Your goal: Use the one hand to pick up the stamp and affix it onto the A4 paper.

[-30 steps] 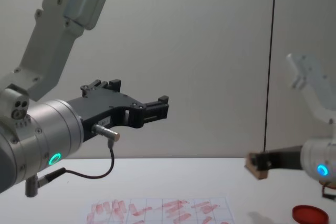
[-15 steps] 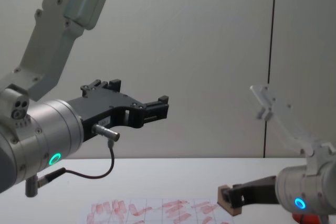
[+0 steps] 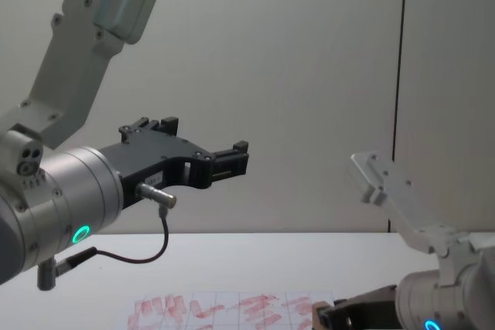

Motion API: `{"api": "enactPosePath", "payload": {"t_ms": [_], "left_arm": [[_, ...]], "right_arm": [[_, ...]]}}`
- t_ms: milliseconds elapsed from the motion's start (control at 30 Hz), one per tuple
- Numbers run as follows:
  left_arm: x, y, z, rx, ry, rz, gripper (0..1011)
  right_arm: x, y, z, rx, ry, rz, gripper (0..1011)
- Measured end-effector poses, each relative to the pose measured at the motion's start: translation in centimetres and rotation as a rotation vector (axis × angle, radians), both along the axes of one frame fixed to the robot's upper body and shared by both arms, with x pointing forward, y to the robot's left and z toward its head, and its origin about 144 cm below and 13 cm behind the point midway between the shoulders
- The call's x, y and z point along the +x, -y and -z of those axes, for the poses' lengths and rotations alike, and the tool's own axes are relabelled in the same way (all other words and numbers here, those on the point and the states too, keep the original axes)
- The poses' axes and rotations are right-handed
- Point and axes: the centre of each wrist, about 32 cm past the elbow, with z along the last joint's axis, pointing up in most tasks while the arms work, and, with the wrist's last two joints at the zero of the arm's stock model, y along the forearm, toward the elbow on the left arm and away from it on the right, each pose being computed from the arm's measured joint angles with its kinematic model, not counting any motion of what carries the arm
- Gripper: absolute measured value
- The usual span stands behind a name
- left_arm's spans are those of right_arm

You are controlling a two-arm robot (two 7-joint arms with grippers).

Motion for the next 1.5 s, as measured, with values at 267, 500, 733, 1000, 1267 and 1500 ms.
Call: {"api": "enactPosePath", "payload": {"t_ms": [267,500,733,1000,1267,1500], "left_arm": [[0.0,0.0,0.0,0.000,0.000,0.000,993],[0.0,0.0,0.0,0.000,0.000,0.000,993],[0.0,0.0,0.0,0.000,0.000,0.000,993],[0.0,0.0,0.0,0.000,0.000,0.000,993],[0.0,0.0,0.0,0.000,0.000,0.000,993],[0.0,0.0,0.0,0.000,0.000,0.000,993]], "right_arm": [[0.2,-0.2,0.6,-0.007,-0.011,-0.004,211],[0.4,-0.3,1.1,-0.007,-0.017,-0.008,211],[0.6,-0.4,1.5,-0.008,-0.021,-0.010,211],[0.7,-0.5,1.8,-0.011,-0.029,-0.011,211],[1.0,-0.5,1.9,-0.013,-0.040,-0.010,211],[1.1,-0.5,2.1,-0.008,-0.050,-0.005,211]]}}
